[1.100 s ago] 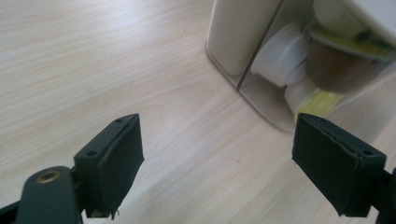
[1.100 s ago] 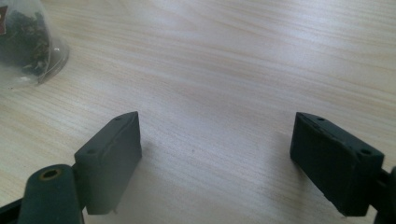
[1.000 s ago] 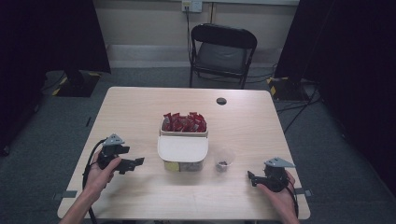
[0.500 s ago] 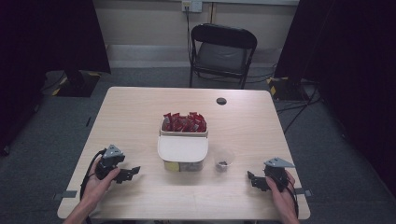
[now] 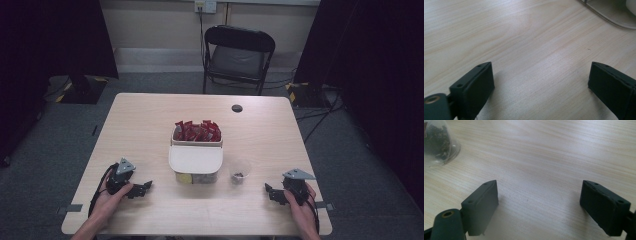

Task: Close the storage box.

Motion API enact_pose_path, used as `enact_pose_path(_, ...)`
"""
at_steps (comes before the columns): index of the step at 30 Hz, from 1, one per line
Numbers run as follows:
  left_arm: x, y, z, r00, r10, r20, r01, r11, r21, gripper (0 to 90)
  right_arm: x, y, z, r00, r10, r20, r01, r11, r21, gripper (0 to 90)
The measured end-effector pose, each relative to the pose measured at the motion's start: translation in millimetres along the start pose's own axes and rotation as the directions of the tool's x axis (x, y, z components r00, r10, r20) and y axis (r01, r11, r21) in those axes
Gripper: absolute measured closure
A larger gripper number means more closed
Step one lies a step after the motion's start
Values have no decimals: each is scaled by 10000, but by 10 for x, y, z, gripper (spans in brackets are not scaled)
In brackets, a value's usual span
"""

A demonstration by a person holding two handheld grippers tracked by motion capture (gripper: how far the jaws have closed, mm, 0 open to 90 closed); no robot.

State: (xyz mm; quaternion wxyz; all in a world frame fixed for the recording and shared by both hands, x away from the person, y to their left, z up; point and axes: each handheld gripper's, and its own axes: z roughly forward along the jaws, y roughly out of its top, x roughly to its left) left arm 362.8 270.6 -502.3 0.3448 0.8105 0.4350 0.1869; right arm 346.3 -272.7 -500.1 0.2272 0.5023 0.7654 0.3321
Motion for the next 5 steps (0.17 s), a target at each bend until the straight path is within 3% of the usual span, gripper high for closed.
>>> enact_pose_path(5, -1, 2, 7, 10000, -51, -7, 51, 10000, -4, 48, 0, 0, 2, 10000, 12, 38, -12, 10000, 3, 141)
